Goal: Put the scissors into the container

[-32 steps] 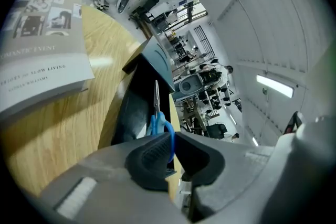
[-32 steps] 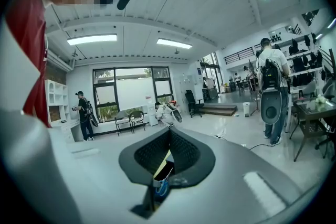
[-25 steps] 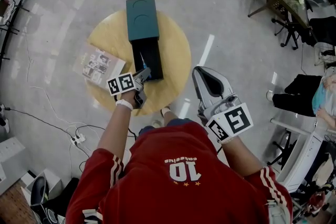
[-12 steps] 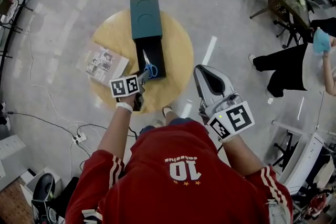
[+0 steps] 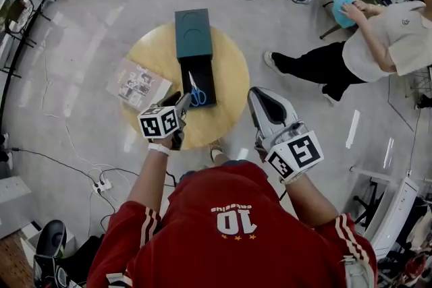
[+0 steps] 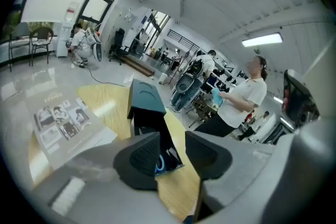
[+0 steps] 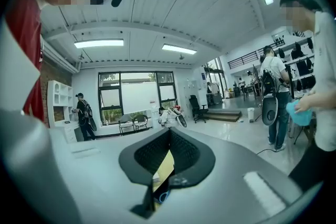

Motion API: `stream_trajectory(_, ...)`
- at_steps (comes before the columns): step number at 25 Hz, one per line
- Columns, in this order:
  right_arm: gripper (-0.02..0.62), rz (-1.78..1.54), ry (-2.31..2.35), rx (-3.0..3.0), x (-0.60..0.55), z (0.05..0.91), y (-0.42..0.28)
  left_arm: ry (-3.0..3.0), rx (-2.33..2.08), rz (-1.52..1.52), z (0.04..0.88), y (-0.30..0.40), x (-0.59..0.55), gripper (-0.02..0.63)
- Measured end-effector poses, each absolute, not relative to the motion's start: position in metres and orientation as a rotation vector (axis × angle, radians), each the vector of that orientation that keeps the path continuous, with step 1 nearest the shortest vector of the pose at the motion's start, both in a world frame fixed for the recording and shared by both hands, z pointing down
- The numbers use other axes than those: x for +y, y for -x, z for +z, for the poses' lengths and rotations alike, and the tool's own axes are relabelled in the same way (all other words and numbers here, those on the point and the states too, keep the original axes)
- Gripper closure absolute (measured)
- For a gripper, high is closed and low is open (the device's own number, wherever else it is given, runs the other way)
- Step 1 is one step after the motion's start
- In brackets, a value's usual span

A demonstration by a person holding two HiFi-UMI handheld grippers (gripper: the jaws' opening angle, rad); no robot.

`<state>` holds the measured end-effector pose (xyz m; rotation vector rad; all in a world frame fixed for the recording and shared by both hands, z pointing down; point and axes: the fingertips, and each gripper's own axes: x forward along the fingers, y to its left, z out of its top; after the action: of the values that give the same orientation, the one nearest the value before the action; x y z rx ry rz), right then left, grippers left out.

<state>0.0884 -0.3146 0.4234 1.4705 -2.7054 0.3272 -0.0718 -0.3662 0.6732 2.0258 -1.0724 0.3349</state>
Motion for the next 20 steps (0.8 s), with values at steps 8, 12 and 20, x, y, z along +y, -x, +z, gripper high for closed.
stream_trajectory(8,0.606,0.251,-1.449,-2.753,-0.287,0.398,-0.076,-2.164,-1.145,0.234,0.597,0.083,-0.342,0.445)
stream_trajectory(12,0.606,0.213,-1.45,-2.782,-0.274,0.385,-0.069,-2.233,-1.17,0.187,0.56,0.089,-0.326,0.445)
stream_trajectory(20,0.606,0.155,-1.462,-2.813,-0.244,0.361,-0.062,-2.408,-1.238,0.106,0.48,0.098,-0.286,0.448)
